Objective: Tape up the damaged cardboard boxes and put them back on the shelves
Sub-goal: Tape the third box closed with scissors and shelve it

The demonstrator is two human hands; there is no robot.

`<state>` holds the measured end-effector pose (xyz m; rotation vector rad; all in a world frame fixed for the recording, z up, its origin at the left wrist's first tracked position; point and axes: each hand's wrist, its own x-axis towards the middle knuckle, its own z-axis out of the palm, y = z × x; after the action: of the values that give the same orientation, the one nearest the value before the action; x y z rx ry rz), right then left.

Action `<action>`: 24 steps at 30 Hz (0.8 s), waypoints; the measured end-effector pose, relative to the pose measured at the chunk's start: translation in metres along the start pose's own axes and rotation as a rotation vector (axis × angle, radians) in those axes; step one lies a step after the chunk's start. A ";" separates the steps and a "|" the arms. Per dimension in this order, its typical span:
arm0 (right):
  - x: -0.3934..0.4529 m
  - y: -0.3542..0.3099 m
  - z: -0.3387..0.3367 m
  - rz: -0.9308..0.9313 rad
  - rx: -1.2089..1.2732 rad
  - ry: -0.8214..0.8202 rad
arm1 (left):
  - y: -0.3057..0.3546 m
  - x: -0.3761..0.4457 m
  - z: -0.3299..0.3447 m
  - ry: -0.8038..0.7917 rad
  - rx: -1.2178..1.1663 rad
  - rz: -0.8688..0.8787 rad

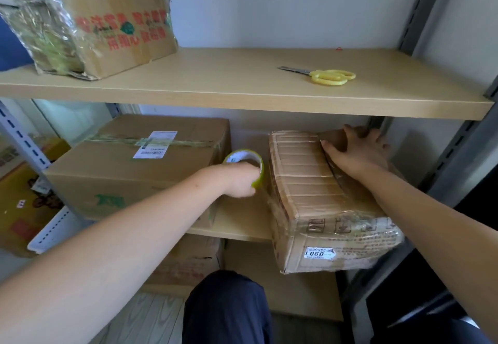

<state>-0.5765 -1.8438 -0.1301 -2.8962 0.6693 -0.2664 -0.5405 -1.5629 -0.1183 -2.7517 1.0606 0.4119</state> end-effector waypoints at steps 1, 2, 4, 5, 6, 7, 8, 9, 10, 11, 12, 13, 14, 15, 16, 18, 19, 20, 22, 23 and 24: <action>0.000 0.000 -0.001 -0.005 0.008 0.003 | 0.001 0.002 -0.002 0.070 0.017 -0.016; 0.000 0.002 -0.001 -0.009 0.019 0.006 | 0.002 0.005 -0.003 0.144 0.030 -0.034; 0.000 0.005 -0.002 -0.016 0.037 0.006 | 0.005 0.009 -0.002 0.253 0.057 -0.027; 0.001 0.007 -0.003 -0.022 0.040 0.009 | 0.006 0.011 -0.001 0.231 0.037 -0.009; 0.002 0.007 -0.003 -0.032 0.043 0.013 | 0.005 0.012 0.000 0.149 -0.017 0.006; 0.004 0.007 -0.004 -0.040 0.049 0.017 | 0.003 0.011 -0.001 0.021 -0.083 0.006; 0.007 0.008 -0.005 -0.043 0.059 0.023 | 0.001 0.009 -0.002 -0.102 -0.134 -0.012; 0.012 0.007 -0.005 -0.042 0.070 0.028 | -0.001 0.008 -0.003 -0.167 -0.146 -0.035; 0.016 0.007 -0.006 -0.038 0.081 0.028 | -0.003 0.007 -0.003 -0.159 -0.118 -0.052; 0.021 0.006 -0.007 -0.034 0.087 0.022 | -0.004 0.008 -0.003 -0.097 -0.069 -0.056; 0.026 0.004 -0.008 -0.034 0.085 0.013 | -0.006 0.010 -0.003 -0.008 -0.014 -0.063; 0.029 0.002 -0.008 -0.039 0.074 0.004 | -0.007 0.012 -0.006 0.064 0.045 -0.085; 0.032 0.000 -0.007 -0.050 0.060 0.002 | -0.009 0.013 -0.009 0.088 0.107 -0.119; 0.032 -0.001 -0.006 -0.064 0.043 0.006 | -0.012 0.015 -0.012 0.078 0.166 -0.151; 0.032 -0.002 -0.004 -0.077 0.027 0.017 | -0.017 0.017 -0.013 0.064 0.195 -0.175; 0.028 0.001 -0.001 -0.093 0.013 0.048 | -0.023 0.024 -0.014 0.101 0.224 -0.180; 0.027 0.003 0.000 -0.103 0.022 0.060 | -0.024 0.028 -0.013 0.138 0.255 -0.159; 0.027 0.003 0.000 -0.117 0.034 0.068 | -0.024 0.031 -0.013 0.167 0.285 -0.134; 0.029 0.006 -0.001 -0.132 0.045 0.072 | -0.025 0.038 -0.013 0.167 0.257 -0.110; 0.031 0.007 -0.001 -0.128 0.041 0.064 | -0.027 0.041 -0.012 0.120 0.191 -0.108; 0.034 0.009 0.000 -0.117 0.036 0.046 | -0.030 0.041 -0.012 0.030 0.119 -0.098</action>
<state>-0.5504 -1.8674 -0.1276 -2.9070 0.4966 -0.3565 -0.4887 -1.5703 -0.1179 -2.6985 0.9204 0.2849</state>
